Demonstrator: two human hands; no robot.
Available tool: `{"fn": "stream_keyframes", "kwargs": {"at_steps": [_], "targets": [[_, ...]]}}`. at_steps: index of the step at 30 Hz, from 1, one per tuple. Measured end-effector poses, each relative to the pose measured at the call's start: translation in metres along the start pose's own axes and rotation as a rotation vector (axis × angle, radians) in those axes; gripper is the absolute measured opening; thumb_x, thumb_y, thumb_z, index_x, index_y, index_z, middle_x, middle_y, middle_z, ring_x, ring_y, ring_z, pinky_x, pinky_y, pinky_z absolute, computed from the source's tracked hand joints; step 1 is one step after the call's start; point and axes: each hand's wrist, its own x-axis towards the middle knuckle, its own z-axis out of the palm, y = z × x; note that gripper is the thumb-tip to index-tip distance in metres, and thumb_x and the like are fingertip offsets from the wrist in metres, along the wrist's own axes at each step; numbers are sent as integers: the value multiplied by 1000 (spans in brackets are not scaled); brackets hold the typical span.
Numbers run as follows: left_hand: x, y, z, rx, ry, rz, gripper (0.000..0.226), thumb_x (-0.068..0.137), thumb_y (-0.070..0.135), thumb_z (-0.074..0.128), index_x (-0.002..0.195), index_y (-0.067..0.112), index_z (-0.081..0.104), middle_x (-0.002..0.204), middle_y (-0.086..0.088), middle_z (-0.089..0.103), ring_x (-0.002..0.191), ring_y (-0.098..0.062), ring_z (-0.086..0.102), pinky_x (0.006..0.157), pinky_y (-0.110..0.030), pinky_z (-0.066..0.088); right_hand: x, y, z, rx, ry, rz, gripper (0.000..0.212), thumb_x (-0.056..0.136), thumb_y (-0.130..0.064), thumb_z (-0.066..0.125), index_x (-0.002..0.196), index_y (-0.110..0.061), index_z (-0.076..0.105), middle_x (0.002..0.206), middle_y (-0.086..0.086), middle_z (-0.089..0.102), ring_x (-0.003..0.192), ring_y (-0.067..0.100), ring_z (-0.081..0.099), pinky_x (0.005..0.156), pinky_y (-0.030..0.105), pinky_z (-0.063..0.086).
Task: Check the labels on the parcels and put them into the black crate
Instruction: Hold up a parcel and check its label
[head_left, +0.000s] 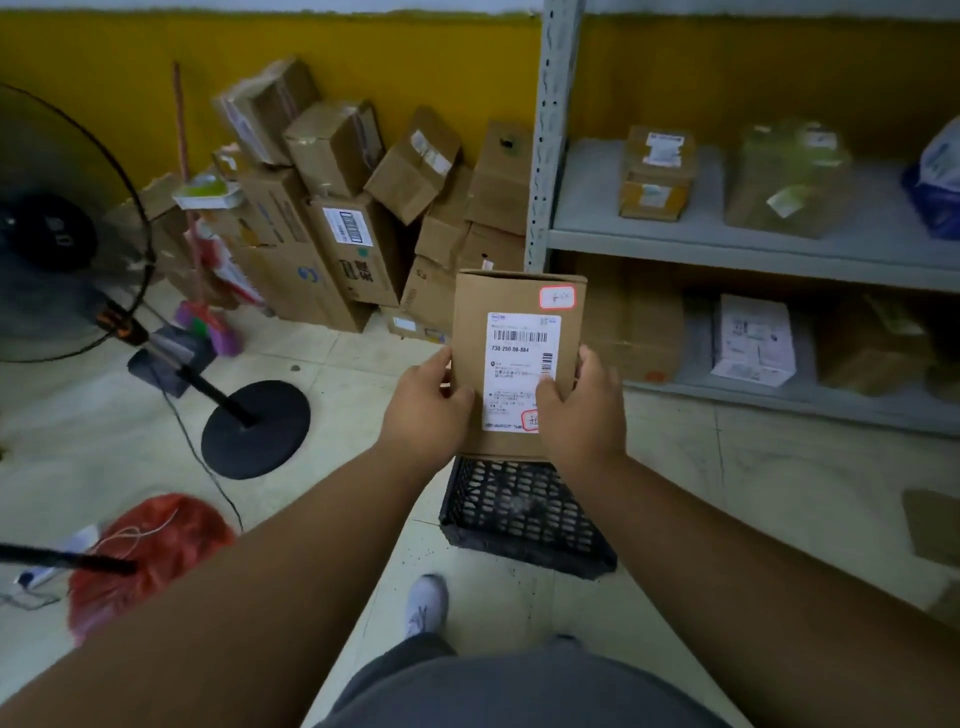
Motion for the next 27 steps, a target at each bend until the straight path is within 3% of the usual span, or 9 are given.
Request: {"fn": "stream_keyframes", "kwargs": {"at_steps": [5, 9, 11, 14, 18, 20, 24, 27], "targets": [[75, -15, 4, -41, -128, 23, 38, 99, 30, 48, 135, 38, 54, 116, 8, 66, 97, -14, 62, 86, -41, 56, 29, 5, 33, 16, 80, 96, 32, 94, -37, 57, 120, -19, 56, 120, 1, 59, 105, 18, 65, 77, 35, 63], [126, -50, 35, -74, -192, -12, 40, 99, 27, 49, 138, 37, 50, 112, 13, 62, 92, -7, 62, 80, -33, 56, 54, 34, 72, 28, 135, 202, 29, 97, -34, 57, 123, -21, 57, 120, -2, 55, 103, 14, 62, 60, 6, 49], [151, -79, 56, -105, -194, -80, 42, 97, 22, 51, 137, 35, 48, 111, 13, 64, 89, -4, 64, 77, -30, 57, 67, 58, 99, 24, 113, 235, 31, 96, -33, 57, 125, -21, 58, 120, -2, 54, 105, 14, 61, 68, 7, 46], [175, -131, 92, -64, -224, -166, 46, 96, 19, 51, 139, 32, 42, 103, 17, 62, 95, -13, 66, 80, -33, 58, 75, 105, 144, 9, 29, 291, 36, 96, -35, 57, 130, -22, 56, 124, -4, 56, 109, 13, 63, 75, 15, 56], [203, -215, 159, 1, -247, -246, 61, 96, 9, 51, 148, 30, 26, 131, 6, 56, 111, -19, 62, 86, -35, 58, 92, 191, 216, -4, -98, 371, 19, 97, -30, 57, 116, -29, 59, 120, -5, 63, 102, 13, 66, 61, 8, 52], [213, -254, 190, 35, -254, -250, 58, 94, 10, 52, 144, 31, 31, 129, 7, 55, 112, -20, 62, 83, -37, 60, 97, 224, 240, 16, -122, 414, 16, 97, -27, 57, 113, -28, 60, 118, -6, 64, 101, 13, 67, 56, 6, 49], [239, -359, 273, 163, -322, -243, 62, 86, 16, 54, 139, 39, 32, 128, 0, 53, 113, -27, 61, 74, -39, 62, 102, 329, 313, -4, -272, 511, 25, 93, -17, 60, 117, -23, 57, 121, -2, 64, 104, 15, 66, 67, 16, 56], [259, -428, 328, 231, -406, -253, 65, 89, 11, 54, 140, 42, 28, 134, -4, 46, 112, -22, 55, 55, -13, 53, 109, 406, 358, -36, -348, 581, 28, 92, -18, 61, 120, -21, 56, 123, 3, 63, 103, 21, 68, 75, 26, 61]]}}
